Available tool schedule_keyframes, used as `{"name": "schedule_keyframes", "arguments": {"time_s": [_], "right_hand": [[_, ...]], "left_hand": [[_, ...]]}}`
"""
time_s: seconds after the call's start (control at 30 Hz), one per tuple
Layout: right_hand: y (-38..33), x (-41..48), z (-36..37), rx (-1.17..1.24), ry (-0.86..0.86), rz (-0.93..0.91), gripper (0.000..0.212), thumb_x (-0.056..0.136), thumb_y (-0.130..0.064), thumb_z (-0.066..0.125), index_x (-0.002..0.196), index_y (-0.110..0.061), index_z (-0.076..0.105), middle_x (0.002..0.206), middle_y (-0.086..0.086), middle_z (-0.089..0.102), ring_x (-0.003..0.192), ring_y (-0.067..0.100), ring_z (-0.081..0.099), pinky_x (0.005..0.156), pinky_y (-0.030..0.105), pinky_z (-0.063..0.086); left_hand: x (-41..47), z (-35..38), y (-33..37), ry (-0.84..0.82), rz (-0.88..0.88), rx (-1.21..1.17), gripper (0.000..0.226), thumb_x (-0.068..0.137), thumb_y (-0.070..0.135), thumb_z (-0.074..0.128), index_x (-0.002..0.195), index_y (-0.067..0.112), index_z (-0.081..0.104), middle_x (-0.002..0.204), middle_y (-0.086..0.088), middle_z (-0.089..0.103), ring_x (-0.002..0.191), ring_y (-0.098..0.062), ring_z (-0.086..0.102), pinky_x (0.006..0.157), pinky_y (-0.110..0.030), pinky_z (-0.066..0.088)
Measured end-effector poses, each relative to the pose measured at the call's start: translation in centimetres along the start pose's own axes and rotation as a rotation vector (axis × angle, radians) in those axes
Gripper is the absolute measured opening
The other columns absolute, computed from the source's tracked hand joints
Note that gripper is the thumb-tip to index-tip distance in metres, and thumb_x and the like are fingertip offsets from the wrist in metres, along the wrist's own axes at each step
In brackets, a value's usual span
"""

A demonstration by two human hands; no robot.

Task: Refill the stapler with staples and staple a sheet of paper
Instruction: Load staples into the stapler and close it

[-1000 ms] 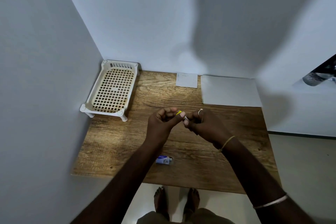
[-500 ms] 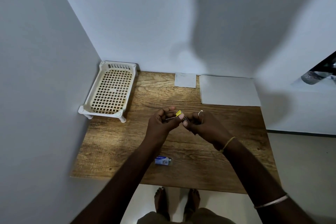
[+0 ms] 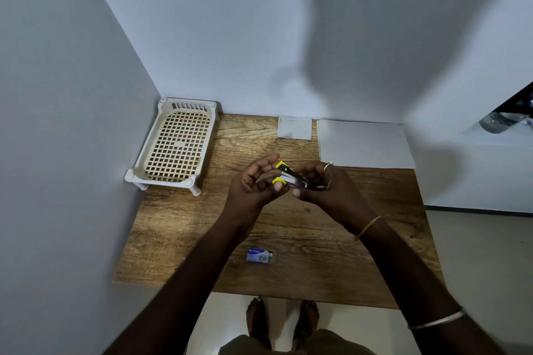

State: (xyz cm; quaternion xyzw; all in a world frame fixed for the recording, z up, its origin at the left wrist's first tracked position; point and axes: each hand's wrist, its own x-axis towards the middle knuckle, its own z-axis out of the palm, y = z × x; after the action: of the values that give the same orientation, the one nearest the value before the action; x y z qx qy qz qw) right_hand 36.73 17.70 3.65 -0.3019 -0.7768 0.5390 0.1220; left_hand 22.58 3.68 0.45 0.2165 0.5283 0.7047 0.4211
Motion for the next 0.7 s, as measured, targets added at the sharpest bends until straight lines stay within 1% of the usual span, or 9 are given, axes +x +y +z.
{"name": "schedule_keyframes", "arguments": {"time_s": [0.1, 0.17, 0.23, 0.3, 0.37, 0.43, 0.47, 0.6, 0.7], "right_hand": [[0.2, 0.1, -0.5, 0.011, 0.038, -0.001, 0.037, 0.075, -0.014, 0.087, 0.109, -0.020, 0.072, 0.098, -0.005, 0.076, 0.086, 0.006, 0.071, 0.072, 0.019, 0.057], [0.4, 0.1, -0.7, -0.017, 0.066, -0.013, 0.037, 0.075, -0.012, 0.086, 0.108, -0.022, 0.073, 0.100, -0.008, 0.076, 0.090, 0.002, 0.071, 0.076, 0.020, 0.056], [0.6, 0.1, -0.8, -0.086, 0.114, -0.031, 0.040, 0.073, -0.011, 0.086, 0.109, -0.024, 0.074, 0.100, -0.013, 0.074, 0.092, -0.003, 0.068, 0.078, 0.016, 0.054], [1.0, 0.0, -0.9, -0.220, 0.150, -0.066, 0.043, 0.073, -0.013, 0.087, 0.111, -0.026, 0.073, 0.100, -0.019, 0.069, 0.090, -0.010, 0.063, 0.076, 0.004, 0.045], [1.6, 0.0, -0.8, -0.365, 0.155, -0.115, 0.043, 0.073, -0.015, 0.087, 0.112, -0.025, 0.073, 0.099, -0.016, 0.068, 0.085, -0.006, 0.060, 0.075, 0.002, 0.040], [2.4, -0.2, -0.7, -0.468, 0.151, -0.149, 0.041, 0.073, -0.015, 0.087, 0.110, -0.023, 0.074, 0.098, -0.009, 0.071, 0.084, 0.003, 0.060, 0.075, 0.010, 0.041], [2.9, -0.3, -0.7, -0.499, 0.150, -0.155, 0.040, 0.072, -0.015, 0.087, 0.110, -0.024, 0.074, 0.097, -0.007, 0.072, 0.085, 0.007, 0.061, 0.075, 0.014, 0.042], [5.3, -1.0, 0.0, -0.563, 0.145, -0.152, 0.041, 0.068, -0.014, 0.088, 0.106, -0.025, 0.076, 0.094, -0.005, 0.073, 0.087, 0.014, 0.062, 0.075, 0.027, 0.046], [7.4, -1.4, 0.7, -0.597, 0.152, -0.131, 0.039, 0.065, -0.014, 0.089, 0.099, -0.025, 0.077, 0.088, -0.006, 0.072, 0.084, 0.015, 0.061, 0.071, 0.026, 0.043]], "left_hand": [[0.0, -0.2, -0.1, 0.003, 0.017, 0.036, 0.063, 0.083, 0.001, 0.077, 0.141, 0.010, 0.056, 0.136, -0.004, 0.067, 0.130, -0.027, 0.059, 0.102, -0.048, 0.053], [0.1, -0.3, 0.0, 0.002, 0.033, 0.141, 0.061, 0.084, 0.000, 0.078, 0.140, 0.015, 0.059, 0.133, 0.000, 0.069, 0.128, -0.023, 0.061, 0.096, -0.043, 0.057], [0.3, -0.3, 0.1, -0.005, 0.078, 0.323, 0.057, 0.083, 0.004, 0.082, 0.135, 0.017, 0.064, 0.126, -0.001, 0.070, 0.121, -0.019, 0.064, 0.093, -0.040, 0.059], [0.6, -0.3, 0.1, -0.018, 0.138, 0.563, 0.052, 0.081, 0.014, 0.086, 0.129, 0.021, 0.068, 0.122, 0.001, 0.069, 0.113, -0.013, 0.066, 0.094, -0.038, 0.059], [0.8, -0.4, 0.0, -0.039, 0.208, 0.780, 0.052, 0.078, 0.023, 0.087, 0.127, 0.024, 0.069, 0.120, 0.007, 0.067, 0.107, -0.007, 0.064, 0.089, -0.033, 0.057], [1.0, -0.5, -0.4, -0.077, 0.273, 0.954, 0.052, 0.077, 0.029, 0.087, 0.125, 0.024, 0.069, 0.118, 0.010, 0.067, 0.106, -0.006, 0.061, 0.085, -0.026, 0.050], [1.1, -0.5, -0.7, -0.094, 0.294, 1.040, 0.052, 0.076, 0.032, 0.087, 0.125, 0.024, 0.069, 0.118, 0.009, 0.067, 0.107, -0.007, 0.060, 0.085, -0.025, 0.046], [1.4, -0.5, -2.7, -0.137, 0.278, 1.304, 0.059, 0.075, 0.040, 0.084, 0.128, 0.025, 0.067, 0.124, 0.005, 0.065, 0.114, -0.017, 0.055, 0.090, -0.037, 0.045], [1.5, -0.5, -4.6, -0.180, 0.209, 1.408, 0.062, 0.075, 0.046, 0.083, 0.132, 0.031, 0.063, 0.128, 0.007, 0.062, 0.117, -0.020, 0.052, 0.092, -0.041, 0.044]]}}
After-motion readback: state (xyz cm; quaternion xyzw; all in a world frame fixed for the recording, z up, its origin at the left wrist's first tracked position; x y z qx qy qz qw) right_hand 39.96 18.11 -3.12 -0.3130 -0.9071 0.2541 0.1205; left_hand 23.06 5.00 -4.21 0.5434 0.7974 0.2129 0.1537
